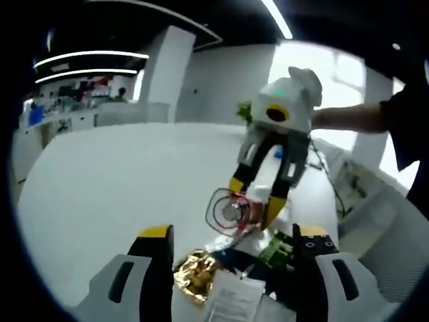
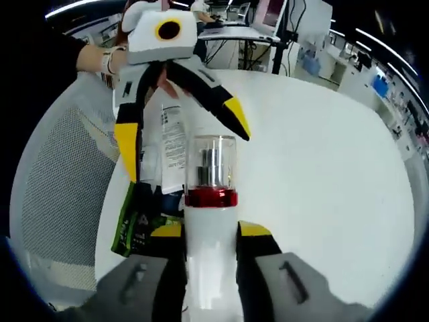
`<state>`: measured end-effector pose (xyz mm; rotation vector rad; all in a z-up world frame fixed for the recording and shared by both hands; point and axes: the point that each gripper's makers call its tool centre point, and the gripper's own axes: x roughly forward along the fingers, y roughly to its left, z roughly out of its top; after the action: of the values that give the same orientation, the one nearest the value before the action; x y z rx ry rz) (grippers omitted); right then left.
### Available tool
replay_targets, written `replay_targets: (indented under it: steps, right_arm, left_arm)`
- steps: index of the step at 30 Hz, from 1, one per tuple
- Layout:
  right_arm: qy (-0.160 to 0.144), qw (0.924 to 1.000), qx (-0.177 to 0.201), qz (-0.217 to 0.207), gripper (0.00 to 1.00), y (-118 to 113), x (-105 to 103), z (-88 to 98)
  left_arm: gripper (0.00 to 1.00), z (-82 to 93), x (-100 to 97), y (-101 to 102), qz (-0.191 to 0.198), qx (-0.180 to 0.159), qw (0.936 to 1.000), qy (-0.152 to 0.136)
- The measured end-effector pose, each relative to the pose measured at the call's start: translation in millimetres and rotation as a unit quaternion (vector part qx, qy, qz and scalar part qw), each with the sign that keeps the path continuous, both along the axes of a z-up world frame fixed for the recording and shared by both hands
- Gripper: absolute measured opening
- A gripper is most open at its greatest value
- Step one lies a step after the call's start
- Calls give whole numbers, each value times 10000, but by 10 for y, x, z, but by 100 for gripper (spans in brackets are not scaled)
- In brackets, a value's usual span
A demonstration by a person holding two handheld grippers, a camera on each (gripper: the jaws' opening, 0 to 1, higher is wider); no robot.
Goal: Arrange the skincare products in the storage area until every visible bottle or jar stands upright without overlapping.
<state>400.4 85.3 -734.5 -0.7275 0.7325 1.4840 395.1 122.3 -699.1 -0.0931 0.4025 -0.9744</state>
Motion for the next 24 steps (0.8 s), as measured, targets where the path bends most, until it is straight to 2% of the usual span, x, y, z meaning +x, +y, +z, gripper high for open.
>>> replay_targets:
  steps: [3, 7, 9, 11, 14, 17, 19, 20, 21, 24]
  right_arm:
    - [95, 9990, 334, -286, 26, 17, 12, 78]
    - [185, 9967, 662, -439, 26, 43, -38, 219]
    - [249, 9957, 756, -476, 26, 58, -81, 270]
    - [324, 9936, 942, -533, 26, 91, -128, 339]
    - [475, 9904, 1139, -616, 26, 115, -204, 416]
    - [418, 9906, 1198, -512, 26, 131, -307, 438]
    - [668, 9861, 1374, -656, 26, 153, -365, 465]
    - [754, 9835, 1476, -724, 26, 156, -390, 478]
    - [733, 9831, 1512, -723, 26, 150, -404, 480]
    - [838, 9802, 1597, -818, 26, 124, -481, 482]
  left_arm:
    - [66, 100, -23, -33, -75, -202, 9997, -89]
    - [64, 190, 1, -67, -23, -468, 9989, -80]
    - [62, 268, 13, -96, 28, -795, 9968, 45]
    - [58, 293, 16, -101, 0, -861, 9963, 70]
    - [54, 367, -13, -149, -96, -942, 9955, -41]
    - [52, 449, -63, -215, -234, -1121, 9934, -25]
    - [49, 491, -91, -258, -301, -1191, 9924, -11]
    - [47, 501, -106, -279, -311, -1236, 9918, 96]
    - [44, 503, -147, -301, -418, -1264, 9909, 197]
    - [33, 526, -182, -325, -495, -1294, 9901, 206]
